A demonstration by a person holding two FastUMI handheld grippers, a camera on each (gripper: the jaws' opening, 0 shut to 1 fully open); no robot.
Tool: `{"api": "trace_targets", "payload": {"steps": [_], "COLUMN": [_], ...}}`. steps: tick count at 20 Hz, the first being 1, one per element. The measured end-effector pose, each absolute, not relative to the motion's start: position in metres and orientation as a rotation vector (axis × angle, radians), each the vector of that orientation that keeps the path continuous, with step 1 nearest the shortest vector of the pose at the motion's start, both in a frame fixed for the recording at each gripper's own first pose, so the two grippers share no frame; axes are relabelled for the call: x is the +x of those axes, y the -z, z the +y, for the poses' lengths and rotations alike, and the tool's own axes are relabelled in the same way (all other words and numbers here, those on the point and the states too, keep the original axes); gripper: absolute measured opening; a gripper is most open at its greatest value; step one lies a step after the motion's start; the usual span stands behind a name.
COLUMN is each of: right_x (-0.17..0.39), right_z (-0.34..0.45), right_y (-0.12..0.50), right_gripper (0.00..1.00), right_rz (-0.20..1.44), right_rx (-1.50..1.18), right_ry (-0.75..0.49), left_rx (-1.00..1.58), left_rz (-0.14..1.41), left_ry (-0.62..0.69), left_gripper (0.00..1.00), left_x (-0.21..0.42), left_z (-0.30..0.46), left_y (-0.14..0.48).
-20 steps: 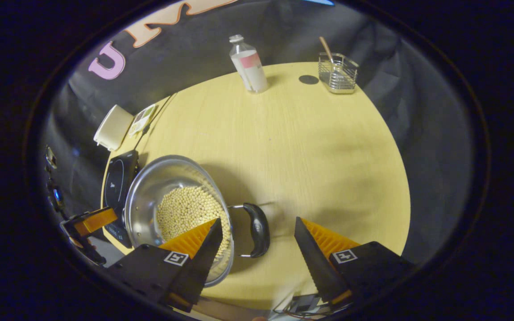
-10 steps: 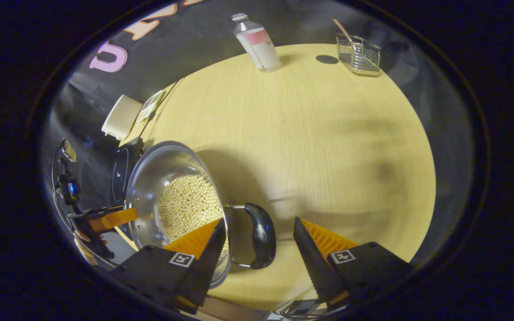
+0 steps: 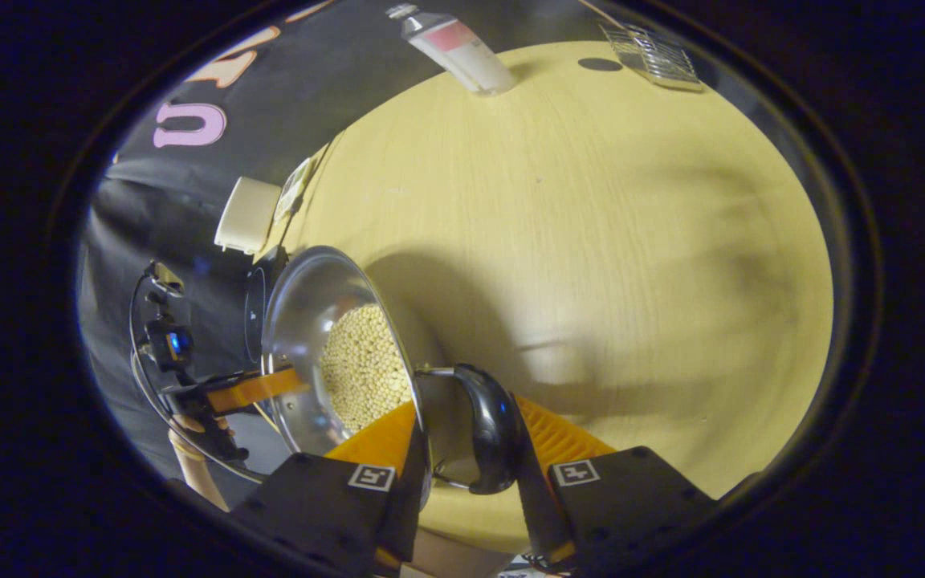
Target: First push the handle of the pot to place it horizontally, then grasp the pot with both hands and set it on the induction cooktop.
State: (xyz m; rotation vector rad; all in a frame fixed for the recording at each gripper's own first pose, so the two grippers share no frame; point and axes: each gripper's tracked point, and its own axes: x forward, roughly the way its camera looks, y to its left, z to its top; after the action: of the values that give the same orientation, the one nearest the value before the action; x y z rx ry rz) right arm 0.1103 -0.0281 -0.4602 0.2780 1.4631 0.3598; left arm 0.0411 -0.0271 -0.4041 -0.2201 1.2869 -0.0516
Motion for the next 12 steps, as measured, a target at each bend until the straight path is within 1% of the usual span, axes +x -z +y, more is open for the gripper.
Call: {"api": "trace_targets", "payload": {"steps": [1, 2, 3, 4, 7, 12], "right_x": [0.1083, 0.1080, 0.1063, 0.1072, 0.1067, 0.1098], "right_z": [-0.0255, -0.0242, -0.0245, -0.0244, -0.0267, -0.0280], "right_y": [0.4642, 0.4638, 0.4617, 0.4615, 0.4603, 0.4560], "right_gripper": [0.47, 0.53, 0.53, 0.48, 0.48, 0.48], "right_rz": [1.474, 1.484, 1.493, 1.493, 1.461, 1.462], "right_rx": [0.293, 0.305, 0.314, 0.311, 0.261, 0.265], "right_ry": [-0.366, -0.373, -0.373, -0.374, -0.369, -0.374], "left_rx": [-0.232, -0.249, -0.258, -0.258, -0.240, -0.251], "left_rz": [1.295, 1.302, 1.303, 1.305, 1.314, 1.323], "left_ry": [0.049, 0.051, 0.055, 0.054, 0.049, 0.057], "left_gripper": [0.66, 0.63, 0.63, 0.61, 0.59, 0.58], "left_x": [0.0414, 0.0415, 0.0422, 0.0421, 0.0402, 0.0350], "left_z": [-0.0254, -0.0273, -0.0277, -0.0268, -0.0259, -0.0284], "left_y": [0.4047, 0.4072, 0.4075, 0.4069, 0.4068, 0.4023]}}
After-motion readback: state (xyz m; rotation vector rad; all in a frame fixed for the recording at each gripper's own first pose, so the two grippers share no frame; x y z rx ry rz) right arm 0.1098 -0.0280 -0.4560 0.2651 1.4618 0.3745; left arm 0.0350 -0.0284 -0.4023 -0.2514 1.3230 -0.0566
